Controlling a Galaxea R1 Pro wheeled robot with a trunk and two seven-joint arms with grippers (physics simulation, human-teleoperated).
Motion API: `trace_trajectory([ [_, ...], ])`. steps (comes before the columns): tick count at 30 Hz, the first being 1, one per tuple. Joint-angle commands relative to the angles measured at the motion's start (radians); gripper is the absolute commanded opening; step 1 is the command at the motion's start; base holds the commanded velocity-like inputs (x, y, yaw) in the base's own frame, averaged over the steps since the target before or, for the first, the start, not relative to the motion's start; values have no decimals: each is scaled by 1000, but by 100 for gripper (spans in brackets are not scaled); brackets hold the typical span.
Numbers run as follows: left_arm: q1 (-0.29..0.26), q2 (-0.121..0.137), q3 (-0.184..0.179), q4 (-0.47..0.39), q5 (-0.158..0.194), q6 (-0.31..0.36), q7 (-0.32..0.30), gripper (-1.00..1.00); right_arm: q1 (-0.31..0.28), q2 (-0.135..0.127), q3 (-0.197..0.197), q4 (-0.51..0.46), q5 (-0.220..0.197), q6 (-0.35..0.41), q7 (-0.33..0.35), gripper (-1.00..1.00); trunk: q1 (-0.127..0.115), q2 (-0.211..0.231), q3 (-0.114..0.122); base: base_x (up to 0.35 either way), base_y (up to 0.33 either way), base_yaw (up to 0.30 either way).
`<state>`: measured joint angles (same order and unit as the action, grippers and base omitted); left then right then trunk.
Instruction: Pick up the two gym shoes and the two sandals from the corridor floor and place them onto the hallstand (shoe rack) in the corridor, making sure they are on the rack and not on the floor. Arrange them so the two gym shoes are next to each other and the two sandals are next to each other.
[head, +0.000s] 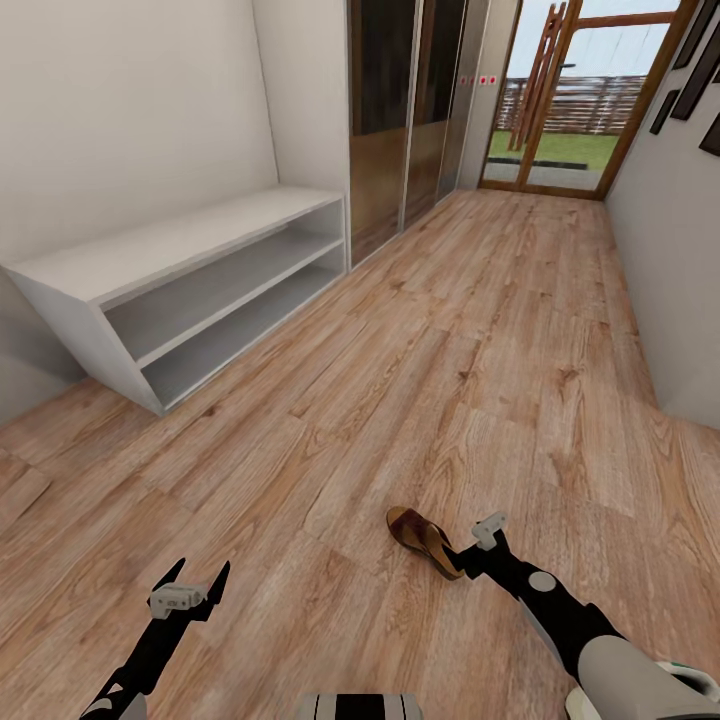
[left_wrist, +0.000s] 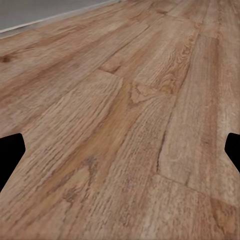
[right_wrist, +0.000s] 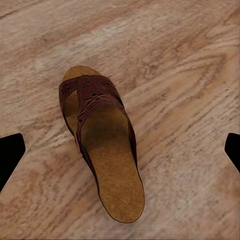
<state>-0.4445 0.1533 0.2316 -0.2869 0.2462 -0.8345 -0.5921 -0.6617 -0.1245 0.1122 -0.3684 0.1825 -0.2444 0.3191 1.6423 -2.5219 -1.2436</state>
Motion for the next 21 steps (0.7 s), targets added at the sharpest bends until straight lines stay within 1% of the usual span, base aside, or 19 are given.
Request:
trace_trajectory([
  [1,0,0,0,0,0,0,0,100,-1,2,0,0,0,0,-1,100,0,0,0,0,0,0],
  [5,0,0,1,0,0,0,0,100,-2,8,0,1,0,0,-3,100,0,0,0,0,0,0],
  [7,0,0,1,0,1,0,0,100,-4,21,0,0,0,-1,-6,100,0,0,0,0,0,0],
  [8,0,0,1,0,1,0,0,100,-4,21,0,0,0,-1,-6,100,0,0,0,0,0,0],
  [9,0,0,1,0,1,0,0,100,-5,29,0,0,0,-2,-7,100,0,0,0,0,0,0],
  [10,0,0,1,0,1,0,0,100,-5,29,0,0,0,-2,-7,100,0,0,0,0,0,0],
  [13,0,0,1,0,1,0,0,100,-11,56,2,1,0,0,-9,100,0,0,0,0,0,0],
  [14,0,0,1,0,1,0,0,100,-11,56,2,1,0,0,-9,100,0,0,0,0,0,0],
  [18,0,0,1,0,1,0,0,100,-26,72,5,6,0,2,-10,100,0,0,0,0,0,0],
  [21,0,0,1,0,1,0,0,100,-30,76,7,13,0,1,-10,100,0,0,0,0,0,0],
])
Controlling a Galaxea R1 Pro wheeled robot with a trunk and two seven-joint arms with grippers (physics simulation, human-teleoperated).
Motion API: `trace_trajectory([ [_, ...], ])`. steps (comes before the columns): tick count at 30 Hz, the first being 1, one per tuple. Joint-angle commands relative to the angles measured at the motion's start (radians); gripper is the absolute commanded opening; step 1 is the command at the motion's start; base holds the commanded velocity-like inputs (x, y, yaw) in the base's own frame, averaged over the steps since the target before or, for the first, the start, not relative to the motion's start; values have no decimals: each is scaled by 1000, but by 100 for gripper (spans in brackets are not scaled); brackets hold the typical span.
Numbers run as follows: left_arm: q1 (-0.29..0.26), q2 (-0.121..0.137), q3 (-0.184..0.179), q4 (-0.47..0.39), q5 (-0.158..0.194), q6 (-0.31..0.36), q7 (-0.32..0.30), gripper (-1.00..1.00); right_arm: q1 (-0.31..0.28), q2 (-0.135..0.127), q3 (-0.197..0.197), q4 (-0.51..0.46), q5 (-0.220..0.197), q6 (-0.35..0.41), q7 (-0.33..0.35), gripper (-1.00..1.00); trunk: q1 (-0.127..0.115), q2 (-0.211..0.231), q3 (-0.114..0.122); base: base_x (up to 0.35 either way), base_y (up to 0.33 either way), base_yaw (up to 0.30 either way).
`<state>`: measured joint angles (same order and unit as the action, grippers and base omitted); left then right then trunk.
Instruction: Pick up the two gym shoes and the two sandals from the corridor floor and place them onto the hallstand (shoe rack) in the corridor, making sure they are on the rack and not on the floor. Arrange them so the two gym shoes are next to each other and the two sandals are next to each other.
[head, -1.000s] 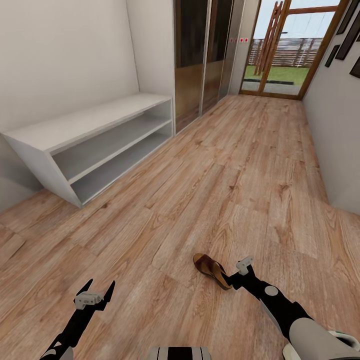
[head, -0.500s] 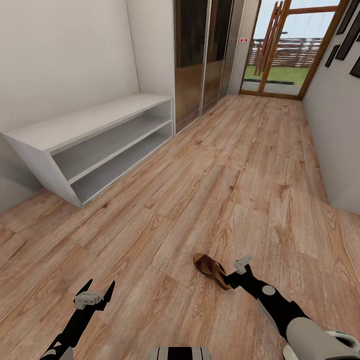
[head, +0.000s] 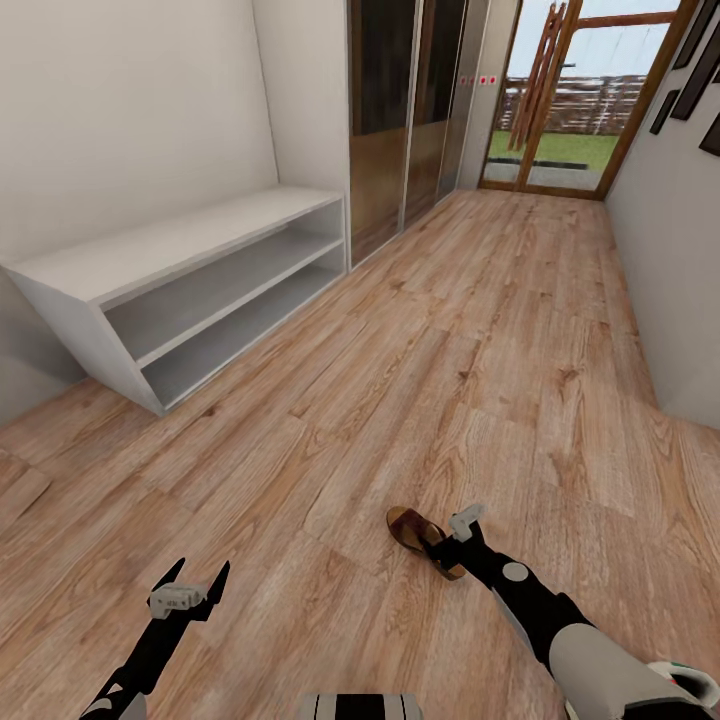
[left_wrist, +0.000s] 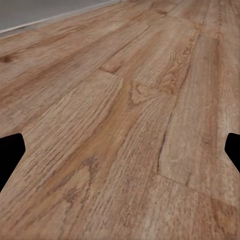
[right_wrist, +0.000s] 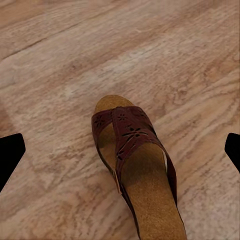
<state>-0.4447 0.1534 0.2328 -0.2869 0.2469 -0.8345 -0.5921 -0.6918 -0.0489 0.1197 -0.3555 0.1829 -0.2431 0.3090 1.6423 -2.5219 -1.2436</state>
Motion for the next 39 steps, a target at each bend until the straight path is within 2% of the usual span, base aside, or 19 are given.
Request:
trace_trajectory([
  [1,0,0,0,0,0,0,0,100,-3,3,4,9,0,-1,0,100,0,0,0,0,0,0],
  [12,0,0,-1,0,-1,0,-1,100,-13,7,53,51,0,-6,-2,100,0,0,0,0,0,0],
  [20,0,0,-1,0,-1,0,-2,100,-16,3,132,66,-1,-8,-6,100,0,0,0,0,0,0],
  [23,0,0,-1,0,-1,0,-2,100,-15,1,142,67,-2,-8,-8,100,0,0,0,0,0,0],
  [28,0,0,-2,0,-2,0,-5,100,-16,-11,166,77,-3,-9,-14,100,0,0,0,0,0,0],
  [34,0,0,-3,1,-5,0,-8,100,-16,-22,175,87,-3,-13,-16,100,0,0,0,0,0,0],
  [39,0,0,-6,1,-8,0,-10,100,-15,-49,178,94,-4,-17,-15,100,0,0,0,0,0,0],
])
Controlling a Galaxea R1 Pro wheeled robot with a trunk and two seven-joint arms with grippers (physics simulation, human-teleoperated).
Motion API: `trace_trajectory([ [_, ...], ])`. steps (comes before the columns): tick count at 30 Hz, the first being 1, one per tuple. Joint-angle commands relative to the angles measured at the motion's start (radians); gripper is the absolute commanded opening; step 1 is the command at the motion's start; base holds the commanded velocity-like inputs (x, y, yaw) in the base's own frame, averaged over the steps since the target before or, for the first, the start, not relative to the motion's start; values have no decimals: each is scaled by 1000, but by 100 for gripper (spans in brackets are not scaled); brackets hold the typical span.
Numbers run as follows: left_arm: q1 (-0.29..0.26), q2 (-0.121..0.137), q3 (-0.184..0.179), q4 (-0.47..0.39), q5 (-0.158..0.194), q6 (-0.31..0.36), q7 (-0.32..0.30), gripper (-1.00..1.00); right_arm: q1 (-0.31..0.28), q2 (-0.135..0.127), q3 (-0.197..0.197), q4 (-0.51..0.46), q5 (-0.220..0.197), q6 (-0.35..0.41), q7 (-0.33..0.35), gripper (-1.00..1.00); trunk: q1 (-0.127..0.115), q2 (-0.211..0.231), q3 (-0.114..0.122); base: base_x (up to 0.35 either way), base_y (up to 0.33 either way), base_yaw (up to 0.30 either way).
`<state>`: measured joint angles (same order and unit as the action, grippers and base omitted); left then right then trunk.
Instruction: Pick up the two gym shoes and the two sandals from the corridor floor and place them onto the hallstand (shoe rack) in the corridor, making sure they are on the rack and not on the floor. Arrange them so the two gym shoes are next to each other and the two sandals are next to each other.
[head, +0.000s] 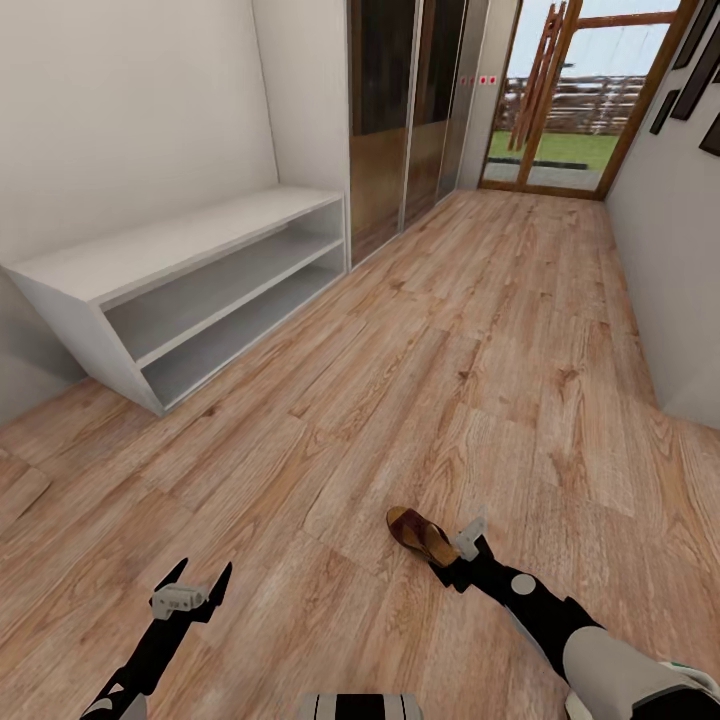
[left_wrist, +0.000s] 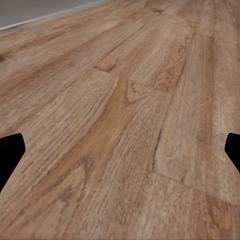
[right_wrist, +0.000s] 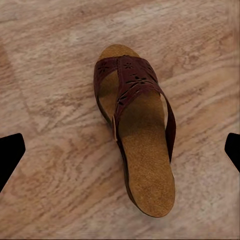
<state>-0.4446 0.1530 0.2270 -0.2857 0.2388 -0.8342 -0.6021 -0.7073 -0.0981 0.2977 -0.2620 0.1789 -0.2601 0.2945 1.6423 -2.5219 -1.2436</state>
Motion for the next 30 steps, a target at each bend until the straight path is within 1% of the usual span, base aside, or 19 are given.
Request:
trace_trajectory([
  [1,0,0,0,0,0,0,0,100,0,0,0,0,0,0,0,100,0,0,0,0,0,0],
  [5,0,0,-1,0,-1,0,-1,100,0,-12,0,2,-2,-2,2,100,0,0,0,0,0,0],
  [13,0,1,-1,0,-2,1,-2,100,0,-22,-1,3,-5,-3,7,100,0,0,0,0,0,0],
  [22,0,2,-1,0,-1,2,-2,100,-1,-30,-2,3,-8,-1,8,100,0,0,0,0,0,0],
  [30,0,1,-1,0,-1,2,-2,100,-1,-34,-4,1,-10,-2,7,100,0,0,-7,0,0,0],
])
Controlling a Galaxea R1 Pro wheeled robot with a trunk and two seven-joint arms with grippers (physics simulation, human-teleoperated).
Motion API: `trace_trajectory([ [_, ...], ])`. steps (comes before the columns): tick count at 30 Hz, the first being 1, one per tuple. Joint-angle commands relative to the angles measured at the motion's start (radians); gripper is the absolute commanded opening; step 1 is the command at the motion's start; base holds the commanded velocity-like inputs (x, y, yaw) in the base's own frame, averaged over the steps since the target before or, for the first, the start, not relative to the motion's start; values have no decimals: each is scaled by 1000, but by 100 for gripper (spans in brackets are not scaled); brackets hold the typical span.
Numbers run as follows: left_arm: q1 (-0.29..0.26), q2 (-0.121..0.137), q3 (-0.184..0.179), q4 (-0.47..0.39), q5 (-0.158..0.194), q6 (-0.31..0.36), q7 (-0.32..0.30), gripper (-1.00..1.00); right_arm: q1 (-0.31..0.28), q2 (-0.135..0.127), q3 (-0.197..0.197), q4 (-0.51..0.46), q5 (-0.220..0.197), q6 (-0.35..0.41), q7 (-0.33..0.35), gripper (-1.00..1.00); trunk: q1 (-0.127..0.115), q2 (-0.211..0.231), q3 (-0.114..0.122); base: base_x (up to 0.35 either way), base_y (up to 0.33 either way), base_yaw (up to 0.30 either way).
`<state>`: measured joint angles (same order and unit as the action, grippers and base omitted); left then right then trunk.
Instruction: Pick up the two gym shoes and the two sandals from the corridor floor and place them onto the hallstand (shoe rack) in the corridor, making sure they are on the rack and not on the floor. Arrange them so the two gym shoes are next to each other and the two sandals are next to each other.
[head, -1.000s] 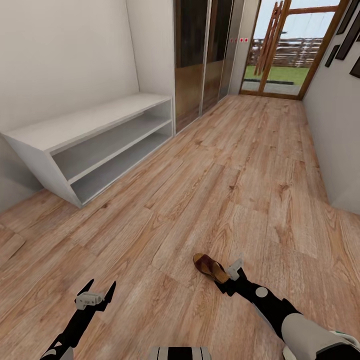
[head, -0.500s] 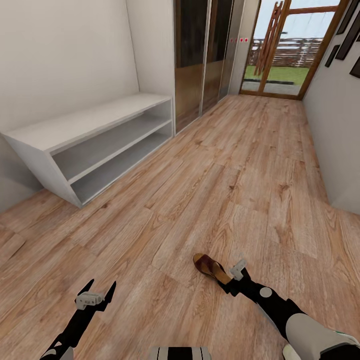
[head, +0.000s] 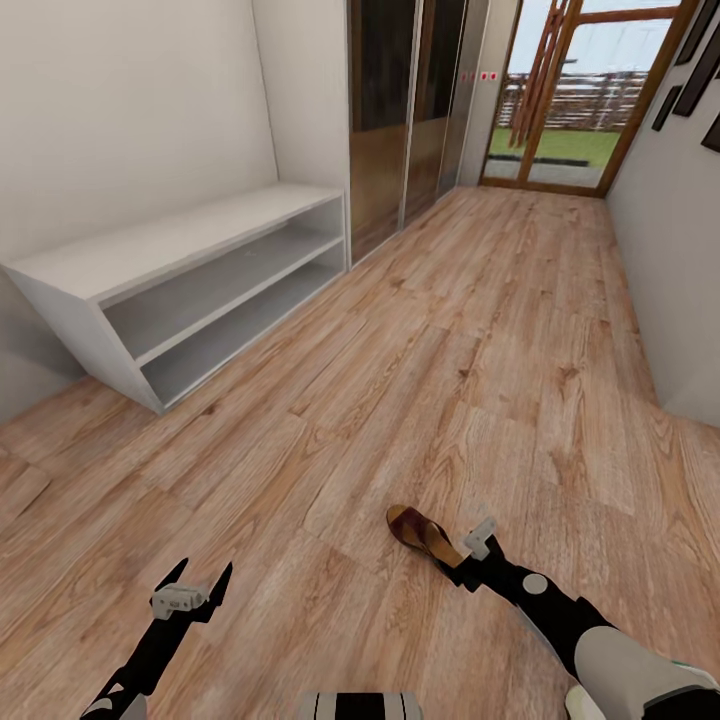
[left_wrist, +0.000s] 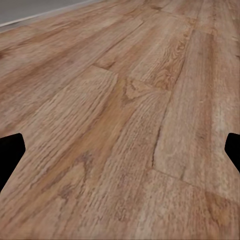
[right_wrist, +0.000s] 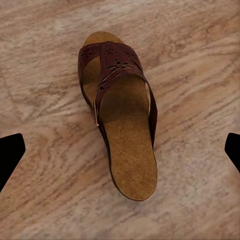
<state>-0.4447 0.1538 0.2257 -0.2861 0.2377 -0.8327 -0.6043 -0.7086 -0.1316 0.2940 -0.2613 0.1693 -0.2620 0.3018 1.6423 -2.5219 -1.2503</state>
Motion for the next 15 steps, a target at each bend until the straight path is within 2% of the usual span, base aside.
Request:
trace_trajectory([
  [1,0,0,0,0,0,0,0,100,0,0,0,0,0,0,0,100,0,0,-1,0,0,0],
  [15,1,0,-1,1,-1,0,-1,100,0,-11,-3,-4,-1,0,-4,100,0,0,-21,0,0,0],
])
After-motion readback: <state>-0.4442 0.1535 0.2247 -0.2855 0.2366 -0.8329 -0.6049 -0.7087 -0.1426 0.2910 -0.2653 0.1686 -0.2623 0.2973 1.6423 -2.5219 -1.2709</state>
